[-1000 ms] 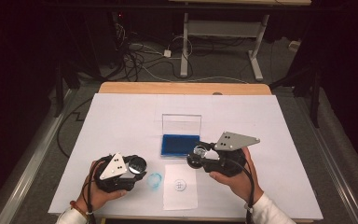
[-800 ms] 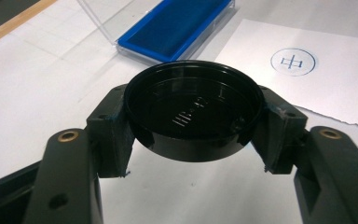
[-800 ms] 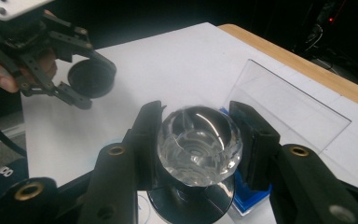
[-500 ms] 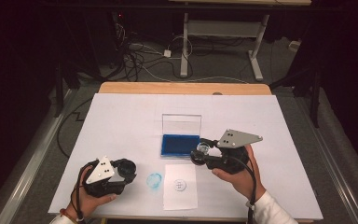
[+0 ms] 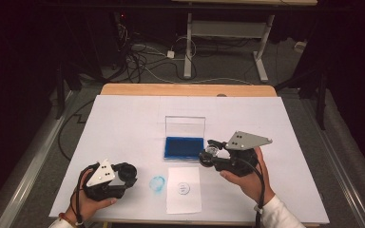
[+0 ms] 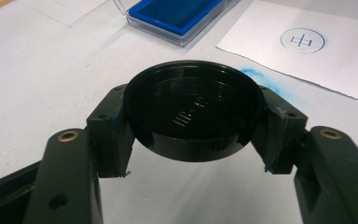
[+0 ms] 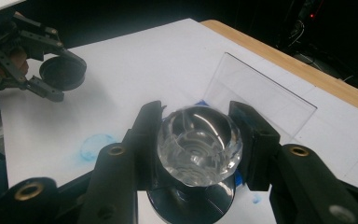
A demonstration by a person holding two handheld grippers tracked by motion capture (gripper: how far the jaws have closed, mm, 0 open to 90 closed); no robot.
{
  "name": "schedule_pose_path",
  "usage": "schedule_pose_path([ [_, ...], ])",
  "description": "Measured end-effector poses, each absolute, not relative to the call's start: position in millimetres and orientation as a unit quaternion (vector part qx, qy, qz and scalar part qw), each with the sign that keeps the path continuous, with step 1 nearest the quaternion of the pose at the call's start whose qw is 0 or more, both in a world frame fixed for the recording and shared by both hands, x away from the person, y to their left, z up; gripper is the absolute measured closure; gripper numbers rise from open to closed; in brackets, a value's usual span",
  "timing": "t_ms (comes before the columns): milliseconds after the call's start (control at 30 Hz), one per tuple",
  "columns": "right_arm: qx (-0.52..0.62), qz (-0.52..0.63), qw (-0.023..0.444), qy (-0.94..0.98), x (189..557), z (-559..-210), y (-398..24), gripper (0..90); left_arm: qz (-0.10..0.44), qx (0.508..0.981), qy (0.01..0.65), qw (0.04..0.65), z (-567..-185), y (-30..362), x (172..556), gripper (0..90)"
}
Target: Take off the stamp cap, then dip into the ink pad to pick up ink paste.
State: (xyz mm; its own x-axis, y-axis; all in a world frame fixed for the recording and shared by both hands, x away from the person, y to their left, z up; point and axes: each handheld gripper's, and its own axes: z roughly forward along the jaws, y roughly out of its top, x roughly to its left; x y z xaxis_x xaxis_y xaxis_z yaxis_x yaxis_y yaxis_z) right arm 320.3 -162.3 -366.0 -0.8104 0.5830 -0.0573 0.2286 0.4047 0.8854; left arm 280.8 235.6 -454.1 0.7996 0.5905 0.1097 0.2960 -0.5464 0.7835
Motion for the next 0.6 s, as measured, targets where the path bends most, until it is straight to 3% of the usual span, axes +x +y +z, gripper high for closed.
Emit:
schedule_pose_path([
  [600,0.258,0.494,0.181,0.811,335.9,-357.1,-157.1,57.1,0.175,0.861,0.26,0.401,-455.0,233.6,283.1,36.7],
])
